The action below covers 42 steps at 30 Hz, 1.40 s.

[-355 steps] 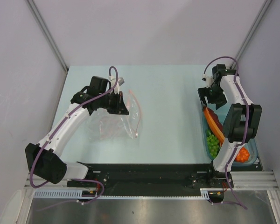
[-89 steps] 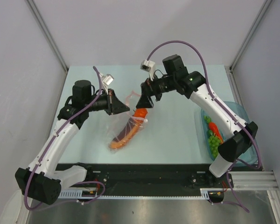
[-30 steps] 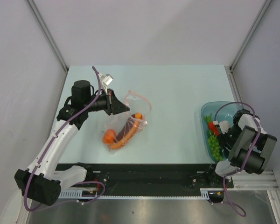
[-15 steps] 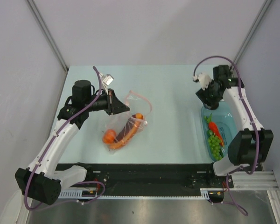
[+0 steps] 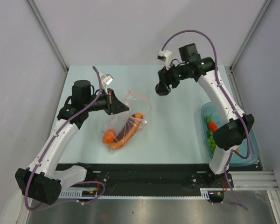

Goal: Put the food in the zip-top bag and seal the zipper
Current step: Place the fake fruit in the zipper food storage bag, then pick up the fake fruit from the bin.

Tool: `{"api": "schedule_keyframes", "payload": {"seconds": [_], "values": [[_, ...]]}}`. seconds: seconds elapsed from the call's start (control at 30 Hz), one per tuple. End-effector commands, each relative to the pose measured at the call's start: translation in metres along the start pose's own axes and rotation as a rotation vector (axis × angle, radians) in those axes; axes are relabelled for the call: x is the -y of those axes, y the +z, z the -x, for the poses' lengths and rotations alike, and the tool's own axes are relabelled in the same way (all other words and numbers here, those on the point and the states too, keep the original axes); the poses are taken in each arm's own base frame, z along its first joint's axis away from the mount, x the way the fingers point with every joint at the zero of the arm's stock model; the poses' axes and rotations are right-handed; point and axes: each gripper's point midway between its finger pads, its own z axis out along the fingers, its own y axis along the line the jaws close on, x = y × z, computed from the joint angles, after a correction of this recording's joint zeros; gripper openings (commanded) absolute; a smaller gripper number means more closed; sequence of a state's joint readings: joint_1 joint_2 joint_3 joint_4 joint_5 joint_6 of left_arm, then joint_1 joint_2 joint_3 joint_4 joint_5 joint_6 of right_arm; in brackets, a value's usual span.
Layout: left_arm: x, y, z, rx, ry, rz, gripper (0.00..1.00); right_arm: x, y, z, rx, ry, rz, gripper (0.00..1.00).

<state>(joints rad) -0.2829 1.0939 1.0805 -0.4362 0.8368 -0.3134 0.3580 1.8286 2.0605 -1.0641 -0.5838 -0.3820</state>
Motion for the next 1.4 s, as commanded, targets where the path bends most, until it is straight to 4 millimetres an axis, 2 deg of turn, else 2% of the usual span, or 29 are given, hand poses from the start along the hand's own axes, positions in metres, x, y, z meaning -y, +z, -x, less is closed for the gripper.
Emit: {"api": "schedule_keyframes", "payload": {"seconds": [0.0,0.13,0.2,0.23,0.27,0.3,0.4,0.53,0.6,0.7,0.77,0.8,0.83,0.87,0.9,0.93,0.97,1.0,1.03,1.17,1.23,1.27,1.37], "values": [[0.002,-0.004,0.010,0.029,0.043,-0.001,0.00,-0.105,-0.006,0.020,0.078,0.005,0.326,0.49],[0.003,-0.005,0.012,0.038,0.048,-0.004,0.00,-0.140,0.004,0.021,0.085,-0.061,0.397,0.50],[0.003,-0.005,0.011,0.039,0.043,-0.003,0.00,-0.147,0.012,0.019,0.077,-0.069,0.406,0.53],[0.003,-0.005,0.011,0.038,0.042,-0.002,0.00,-0.153,0.017,0.018,0.071,-0.082,0.414,0.57],[0.003,-0.005,0.012,0.038,0.043,-0.004,0.00,-0.152,0.024,0.016,0.060,-0.085,0.414,0.73],[0.003,-0.006,0.013,0.042,0.045,-0.002,0.00,-0.150,0.028,0.018,0.056,-0.085,0.398,0.82],[0.005,-0.007,0.014,0.046,0.047,-0.001,0.00,-0.146,0.032,0.022,0.058,-0.078,0.374,0.98],[0.006,-0.008,0.014,0.049,0.049,0.000,0.00,-0.137,0.020,0.035,0.100,-0.084,0.332,1.00],[0.006,-0.008,0.013,0.048,0.049,-0.003,0.00,-0.121,0.005,0.037,0.125,-0.070,0.291,1.00],[0.005,-0.008,0.013,0.048,0.046,-0.001,0.00,-0.082,-0.019,0.021,0.112,-0.046,0.205,1.00],[0.007,-0.009,0.013,0.050,0.051,-0.003,0.00,-0.060,-0.028,-0.012,0.039,-0.006,0.160,1.00],[0.007,-0.009,0.013,0.050,0.053,-0.005,0.00,-0.034,-0.042,-0.027,0.024,0.034,0.105,1.00],[0.007,-0.010,0.014,0.052,0.056,-0.004,0.00,-0.029,-0.051,-0.050,-0.035,0.083,0.090,1.00],[0.008,-0.010,0.014,0.052,0.058,-0.004,0.00,-0.014,-0.053,-0.077,-0.099,0.110,0.050,1.00],[0.008,-0.010,0.014,0.054,0.063,-0.004,0.00,0.006,-0.065,-0.100,-0.131,0.169,0.009,1.00],[0.008,-0.010,0.014,0.054,0.062,-0.004,0.00,0.010,-0.079,-0.120,-0.162,0.208,-0.007,1.00],[0.007,-0.010,0.014,0.055,0.061,-0.003,0.00,0.022,-0.088,-0.136,-0.179,0.203,-0.039,1.00],[0.007,-0.009,0.013,0.052,0.058,-0.004,0.00,0.028,-0.091,-0.162,-0.207,0.257,-0.050,1.00],[0.007,-0.009,0.013,0.051,0.058,-0.005,0.01,0.047,-0.110,-0.180,-0.197,0.310,-0.110,1.00],[0.004,-0.008,0.013,0.047,0.051,0.001,0.00,0.073,-0.148,-0.232,-0.250,0.413,-0.213,1.00],[0.003,-0.008,0.012,0.043,0.048,0.005,0.00,0.073,-0.158,-0.252,-0.289,0.447,-0.214,0.99],[0.004,-0.008,0.013,0.042,0.050,0.006,0.00,0.079,-0.171,-0.267,-0.310,0.481,-0.249,0.97],[0.002,-0.007,0.013,0.041,0.052,0.009,0.00,0.079,-0.185,-0.300,-0.371,0.543,-0.274,0.93]]}}
